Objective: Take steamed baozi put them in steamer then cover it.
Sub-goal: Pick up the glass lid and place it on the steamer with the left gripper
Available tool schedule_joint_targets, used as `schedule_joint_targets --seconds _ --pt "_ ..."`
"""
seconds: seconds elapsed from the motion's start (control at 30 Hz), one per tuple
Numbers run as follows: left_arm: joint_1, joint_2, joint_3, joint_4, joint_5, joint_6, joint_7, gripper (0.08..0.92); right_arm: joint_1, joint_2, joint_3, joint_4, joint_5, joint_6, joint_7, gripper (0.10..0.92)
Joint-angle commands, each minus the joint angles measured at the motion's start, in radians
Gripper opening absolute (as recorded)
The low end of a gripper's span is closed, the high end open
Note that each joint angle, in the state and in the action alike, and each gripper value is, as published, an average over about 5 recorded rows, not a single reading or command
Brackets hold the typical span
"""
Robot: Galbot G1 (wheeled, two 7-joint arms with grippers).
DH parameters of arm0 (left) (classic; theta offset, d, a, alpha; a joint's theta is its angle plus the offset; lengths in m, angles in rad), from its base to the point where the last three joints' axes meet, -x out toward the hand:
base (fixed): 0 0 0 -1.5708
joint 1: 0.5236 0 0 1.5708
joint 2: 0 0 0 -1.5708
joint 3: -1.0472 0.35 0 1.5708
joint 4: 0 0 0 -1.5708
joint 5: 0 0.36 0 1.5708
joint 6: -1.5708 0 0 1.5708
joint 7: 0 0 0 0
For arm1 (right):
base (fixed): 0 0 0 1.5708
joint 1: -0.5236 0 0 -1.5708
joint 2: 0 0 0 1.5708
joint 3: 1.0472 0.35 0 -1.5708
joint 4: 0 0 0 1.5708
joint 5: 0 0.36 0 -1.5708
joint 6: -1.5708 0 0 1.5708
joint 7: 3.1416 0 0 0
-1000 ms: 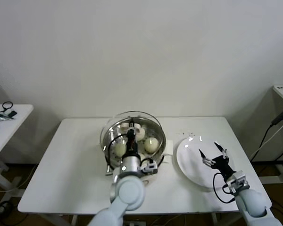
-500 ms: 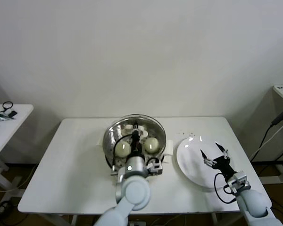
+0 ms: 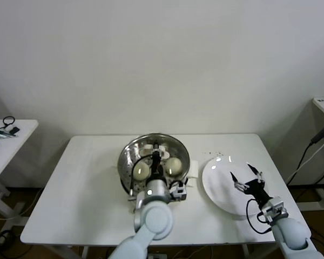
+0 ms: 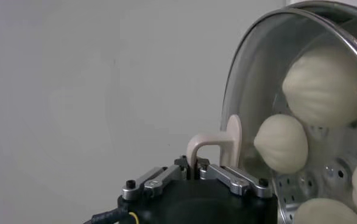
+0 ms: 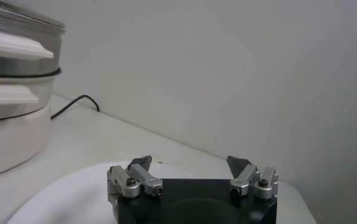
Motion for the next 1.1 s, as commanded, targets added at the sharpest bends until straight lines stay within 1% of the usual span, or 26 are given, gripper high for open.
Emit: schedule_joint_targets --seconds 0.03,0.4,0.67,0.73,0.87,1.1 --pt "-0.003 -0.002 0.000 0.013 0.007 0.036 0.003 0.156 0.001 0.001 0.002 0.001 -0.001 0.000 -0.002 0.823" --pt "0.009 0.006 -0.007 0.024 0.004 0.030 -0.008 0.156 -0.001 0.005 0.003 0.002 -0.004 0.001 -0.005 0.823" --pt "0.017 0.010 -0.013 -0.001 -0.001 0.024 -0.005 0.156 -0.002 0.003 0.007 0.003 -0.008 -0.002 -0.008 0.823" --pt "0.022 0.014 -0.012 -0.013 -0.003 0.024 -0.003 0.172 -0.003 0.004 0.008 0.003 -0.010 -0.005 -0.009 0.823" --pt "0.041 0.029 -0.010 -0.041 -0.010 0.025 0.004 0.264 -0.002 0.007 0.008 0.003 -0.018 -0.015 -0.009 0.823" --pt "0.067 0.074 -0.012 -0.112 -0.039 0.031 0.008 0.472 0.001 0.010 0.007 0.012 -0.015 -0.037 -0.007 0.823"
